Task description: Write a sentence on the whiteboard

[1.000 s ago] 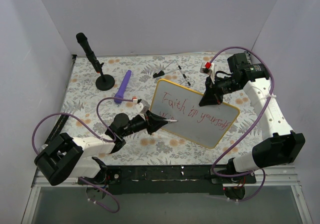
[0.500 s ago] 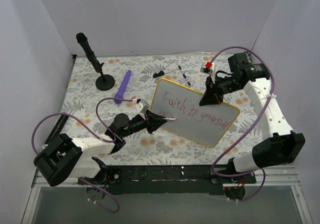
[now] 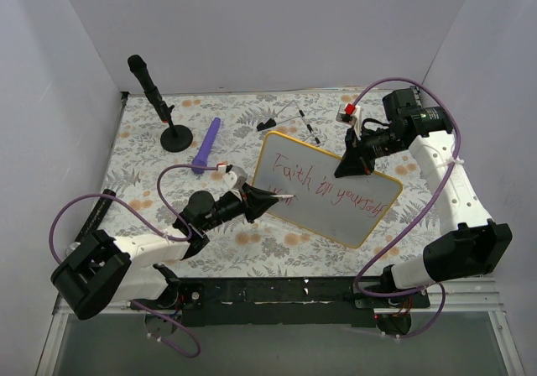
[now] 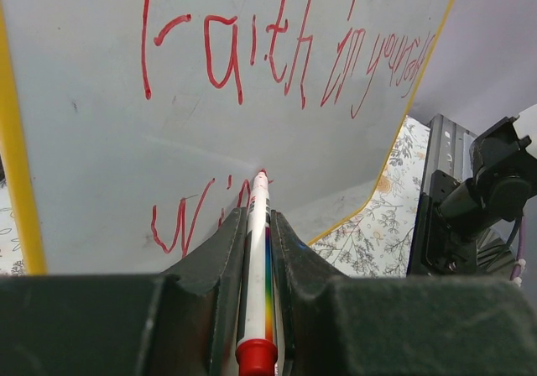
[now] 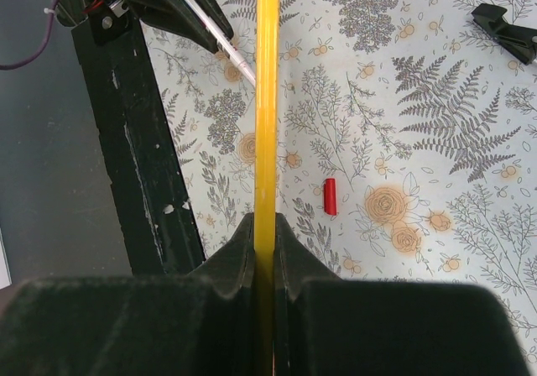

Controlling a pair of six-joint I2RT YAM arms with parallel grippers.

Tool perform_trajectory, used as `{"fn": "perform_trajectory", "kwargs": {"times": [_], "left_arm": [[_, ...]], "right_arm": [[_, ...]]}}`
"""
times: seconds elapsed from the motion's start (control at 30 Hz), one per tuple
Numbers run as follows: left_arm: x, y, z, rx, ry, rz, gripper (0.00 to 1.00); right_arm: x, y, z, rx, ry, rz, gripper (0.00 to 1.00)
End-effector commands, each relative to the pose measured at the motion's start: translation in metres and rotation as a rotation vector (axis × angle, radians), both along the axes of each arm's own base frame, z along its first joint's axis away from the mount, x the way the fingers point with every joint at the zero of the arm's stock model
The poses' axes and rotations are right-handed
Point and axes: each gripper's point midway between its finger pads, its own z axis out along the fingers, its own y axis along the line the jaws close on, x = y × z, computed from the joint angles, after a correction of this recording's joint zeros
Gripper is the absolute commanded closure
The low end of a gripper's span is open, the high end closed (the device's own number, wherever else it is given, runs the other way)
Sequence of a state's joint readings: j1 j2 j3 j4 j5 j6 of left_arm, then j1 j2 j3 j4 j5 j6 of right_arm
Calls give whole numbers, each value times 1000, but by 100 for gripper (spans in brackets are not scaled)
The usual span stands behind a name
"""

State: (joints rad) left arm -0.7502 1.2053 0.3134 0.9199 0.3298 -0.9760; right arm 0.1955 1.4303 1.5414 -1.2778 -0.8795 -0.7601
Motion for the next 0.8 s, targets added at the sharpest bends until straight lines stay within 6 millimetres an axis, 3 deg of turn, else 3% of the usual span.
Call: {"fn": "perform_trajectory", "kwargs": {"times": [0.0,0.37,0.77], "left_arm": [[2,5,-4,17,-7,29,100],[-1,5,-21,52,30,15,100],[-3,-8,-24,48,48,-47,100]], "right_arm": [[-14,11,33,124,-30,29,99],[-14,11,32,124,-26,30,99],[-14,11,32,123,-26,29,99]]}}
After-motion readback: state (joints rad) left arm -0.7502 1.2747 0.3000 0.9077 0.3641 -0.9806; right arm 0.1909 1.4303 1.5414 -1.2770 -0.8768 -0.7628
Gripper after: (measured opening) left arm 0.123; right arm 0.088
